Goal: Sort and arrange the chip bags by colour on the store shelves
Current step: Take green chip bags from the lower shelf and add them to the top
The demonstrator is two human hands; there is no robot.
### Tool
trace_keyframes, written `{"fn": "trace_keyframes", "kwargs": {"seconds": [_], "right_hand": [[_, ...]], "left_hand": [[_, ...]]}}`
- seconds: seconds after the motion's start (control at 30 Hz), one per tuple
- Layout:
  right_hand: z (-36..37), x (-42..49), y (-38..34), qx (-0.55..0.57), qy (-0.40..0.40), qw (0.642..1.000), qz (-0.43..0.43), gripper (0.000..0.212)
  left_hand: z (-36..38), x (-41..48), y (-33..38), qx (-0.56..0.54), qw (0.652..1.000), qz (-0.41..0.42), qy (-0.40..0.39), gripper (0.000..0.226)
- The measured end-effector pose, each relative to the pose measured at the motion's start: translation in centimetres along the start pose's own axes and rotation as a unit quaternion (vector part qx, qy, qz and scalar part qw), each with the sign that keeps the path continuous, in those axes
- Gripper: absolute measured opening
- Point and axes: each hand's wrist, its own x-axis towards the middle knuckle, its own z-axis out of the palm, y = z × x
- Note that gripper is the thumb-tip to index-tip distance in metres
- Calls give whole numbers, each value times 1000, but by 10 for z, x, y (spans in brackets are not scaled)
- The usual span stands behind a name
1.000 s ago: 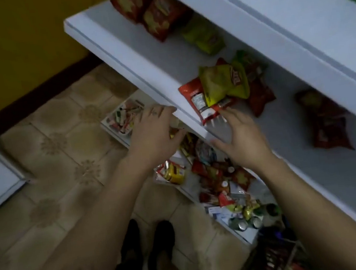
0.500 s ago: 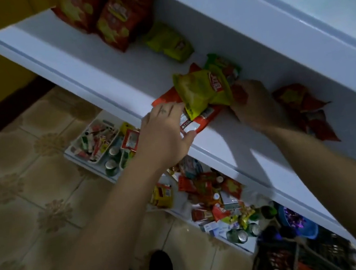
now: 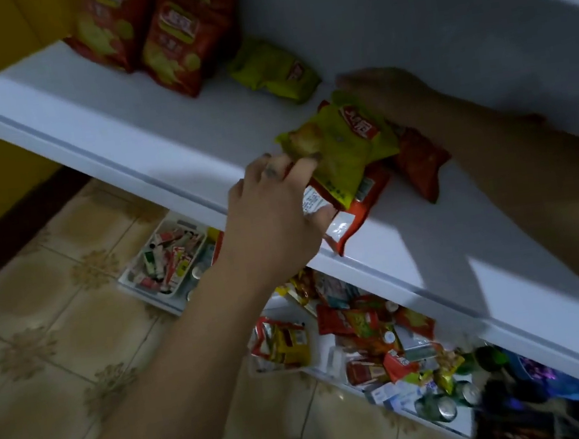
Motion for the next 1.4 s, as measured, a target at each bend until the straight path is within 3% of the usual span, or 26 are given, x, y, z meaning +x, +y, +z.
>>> {"fn": "trace_keyframes", "kwargs": {"seconds": [0.17, 0.3, 0.43, 0.57, 0.67, 0.8, 0.97, 1.1, 1.2, 1.4], "right_hand": [[22, 16, 26, -29, -19, 998, 55, 82], [18, 17, 51, -81, -16, 995, 64, 63], [2, 2, 71, -128, -21, 991, 34, 49], [-7, -19, 80, -145, -28, 989, 16, 81], [-8, -29, 82, -211, -3, 977, 33, 87], [-9, -37, 84, -295, 3, 956, 13, 72], [-9, -40, 81, -307, -52, 950, 2, 71], [-14, -36, 86, -206, 2, 978, -10, 36], [-15, -29, 89, -183, 12, 983, -10, 28], [0, -22, 88, -258, 49, 965, 0, 36]], "left_hand": [[20, 1, 7, 34, 999, 11, 23, 66], [33, 8, 18, 72, 997, -3, 39, 81], [42, 18, 22, 91, 994, -44, 34, 77], [51, 28, 20, 92, 993, -64, 42, 68], [51, 40, 14, 89, 990, -95, 50, 64], [43, 61, 4, 86, 985, -130, 72, 58], [45, 56, 13, 94, 988, -91, 81, 66], [52, 36, 21, 107, 992, -21, 62, 68], [55, 29, 19, 133, 990, 4, 37, 65], [54, 28, 12, 142, 990, -5, 4, 61]]}}
